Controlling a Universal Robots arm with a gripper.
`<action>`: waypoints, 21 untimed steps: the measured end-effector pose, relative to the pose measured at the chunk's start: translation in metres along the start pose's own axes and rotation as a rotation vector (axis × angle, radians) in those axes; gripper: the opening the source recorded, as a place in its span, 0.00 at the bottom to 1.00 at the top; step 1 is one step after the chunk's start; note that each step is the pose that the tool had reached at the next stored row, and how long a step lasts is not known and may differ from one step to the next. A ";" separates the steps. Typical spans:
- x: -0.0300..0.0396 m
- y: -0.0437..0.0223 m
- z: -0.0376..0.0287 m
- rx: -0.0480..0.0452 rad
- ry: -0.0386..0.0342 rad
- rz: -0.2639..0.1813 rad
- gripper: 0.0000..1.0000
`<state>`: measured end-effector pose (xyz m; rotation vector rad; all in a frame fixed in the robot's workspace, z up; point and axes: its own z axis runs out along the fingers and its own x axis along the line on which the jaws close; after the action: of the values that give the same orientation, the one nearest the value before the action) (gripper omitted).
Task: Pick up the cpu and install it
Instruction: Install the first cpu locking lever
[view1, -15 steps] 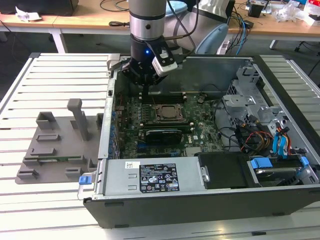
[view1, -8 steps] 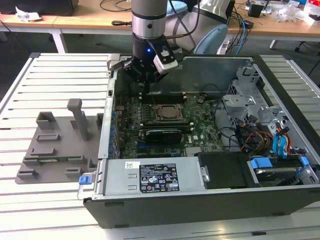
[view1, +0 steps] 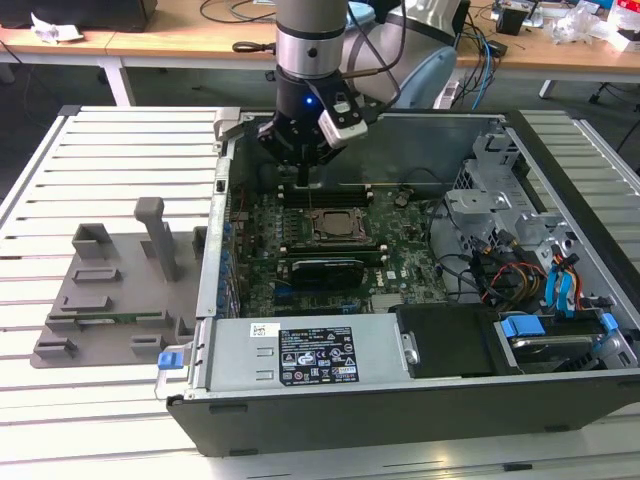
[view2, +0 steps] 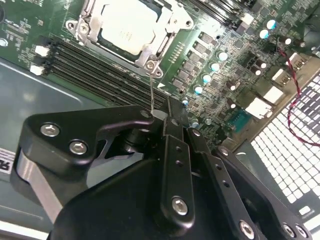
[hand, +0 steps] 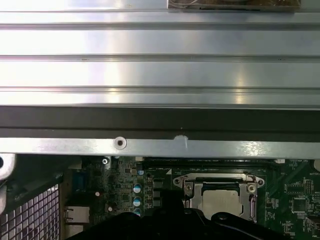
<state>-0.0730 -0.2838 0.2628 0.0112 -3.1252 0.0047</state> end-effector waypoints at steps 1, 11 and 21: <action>-0.0018 0.0000 0.0000 0.0000 0.0002 0.000 0.11; -0.0187 -0.0001 0.0001 -0.0002 0.0035 0.000 0.11; -0.0337 -0.0002 0.0077 -0.0002 0.0099 0.000 0.11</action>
<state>-0.0394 -0.2838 0.2545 0.0114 -3.1153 0.0044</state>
